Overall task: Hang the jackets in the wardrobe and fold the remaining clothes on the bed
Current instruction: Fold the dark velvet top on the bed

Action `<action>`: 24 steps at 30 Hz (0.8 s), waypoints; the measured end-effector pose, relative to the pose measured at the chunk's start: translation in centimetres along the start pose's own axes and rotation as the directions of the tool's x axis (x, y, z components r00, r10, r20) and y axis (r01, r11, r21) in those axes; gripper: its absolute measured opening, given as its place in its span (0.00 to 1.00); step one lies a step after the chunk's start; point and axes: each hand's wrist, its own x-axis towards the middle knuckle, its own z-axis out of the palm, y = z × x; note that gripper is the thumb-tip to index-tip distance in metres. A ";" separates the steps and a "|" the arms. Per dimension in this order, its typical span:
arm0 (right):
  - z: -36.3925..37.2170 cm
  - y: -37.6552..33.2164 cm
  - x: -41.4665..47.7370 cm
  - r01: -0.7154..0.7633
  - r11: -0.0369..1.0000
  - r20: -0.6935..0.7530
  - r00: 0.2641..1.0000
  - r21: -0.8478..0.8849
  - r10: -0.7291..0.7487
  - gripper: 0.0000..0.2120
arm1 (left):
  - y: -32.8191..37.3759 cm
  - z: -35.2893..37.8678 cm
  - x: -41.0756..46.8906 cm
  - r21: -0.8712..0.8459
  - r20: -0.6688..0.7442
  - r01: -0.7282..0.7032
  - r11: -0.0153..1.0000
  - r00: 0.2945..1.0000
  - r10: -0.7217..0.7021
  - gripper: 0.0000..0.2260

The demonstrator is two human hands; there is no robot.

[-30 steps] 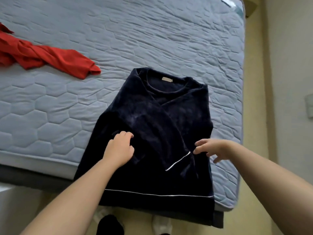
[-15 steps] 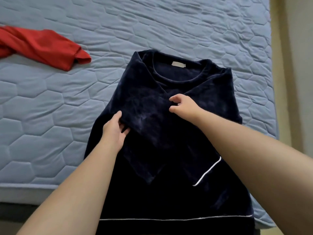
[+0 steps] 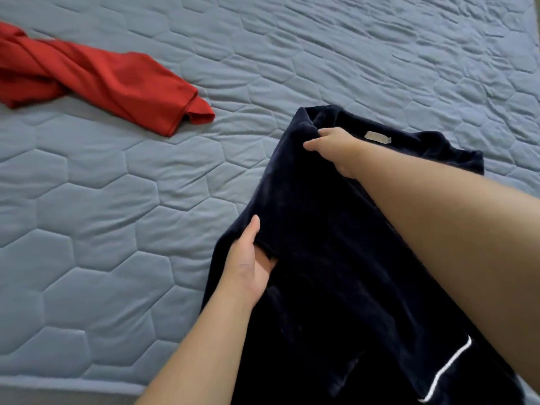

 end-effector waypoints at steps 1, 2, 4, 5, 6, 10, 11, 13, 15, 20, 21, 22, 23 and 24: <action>0.5 -1.0 0.8 0.039 0.999 -0.011 0.999 0.000 -0.039 0.08 | 0.5 0.0 0.2 -0.042 0.034 -0.004 0.999 0.999 0.006 0.15; 1.1 -1.8 1.6 0.072 0.997 -0.022 0.997 0.001 -0.072 0.12 | 0.9 -0.1 0.4 -0.080 0.060 -0.013 0.997 0.998 0.018 0.15; 2.5 -3.0 2.9 0.094 0.995 0.001 0.996 -0.042 -0.094 0.17 | 1.5 -0.3 0.9 -0.118 0.077 -0.025 0.993 0.996 0.034 0.16; 3.1 -3.0 3.4 0.084 0.992 0.020 0.996 -0.095 -0.083 0.20 | 1.5 -0.5 1.2 -0.114 0.069 -0.022 0.993 0.997 0.030 0.16; 4.0 -2.9 3.8 0.074 0.985 0.041 0.997 -0.153 -0.068 0.23 | 1.6 -1.0 1.5 -0.100 0.059 -0.012 0.995 0.998 0.018 0.16; 6.0 -1.5 4.8 0.106 0.925 0.082 0.993 -0.366 -0.081 0.31 | 1.9 -2.7 2.5 -0.066 0.050 0.049 0.997 0.998 -0.045 0.16; 6.2 -1.4 4.8 0.107 0.906 0.074 0.994 -0.409 -0.084 0.33 | 2.0 -2.8 2.7 -0.063 0.035 0.047 0.997 0.998 -0.045 0.15; 6.5 -1.3 3.9 0.105 0.861 0.017 0.994 -0.498 -0.111 0.35 | 2.2 -2.6 2.8 -0.052 -0.015 0.035 0.998 0.999 -0.036 0.17; 6.6 -1.0 1.7 0.139 0.787 -0.115 0.959 -0.602 -0.258 0.35 | 2.7 -2.1 2.3 0.024 -0.088 0.042 0.999 0.995 -0.040 0.20; 4.1 3.0 -5.4 0.280 0.779 -0.166 0.884 -0.561 -0.437 0.29 | 4.3 0.0 -2.8 0.861 -0.222 0.189 0.473 0.975 0.014 0.24; 3.3 4.4 -6.9 0.280 0.763 -0.135 0.892 -0.583 -0.431 0.28 | 4.1 0.4 -3.6 0.965 -0.174 0.116 0.236 0.955 0.239 0.21; 2.5 5.7 -8.3 0.265 0.755 -0.114 0.906 -0.599 -0.408 0.28 | 3.9 0.8 -4.1 1.000 -0.012 0.018 -0.008 0.884 0.467 0.17; 1.7 7.1 -9.5 0.238 0.757 -0.107 0.921 -0.608 -0.375 0.28 | 3.5 1.6 -4.5 0.974 0.191 -0.075 -0.214 0.780 0.596 0.13; 1.0 8.4 -10.7 0.207 0.764 -0.113 0.933 -0.611 -0.343 0.28 | 2.8 2.5 -4.6 0.916 0.369 -0.156 -0.370 0.690 0.623 0.08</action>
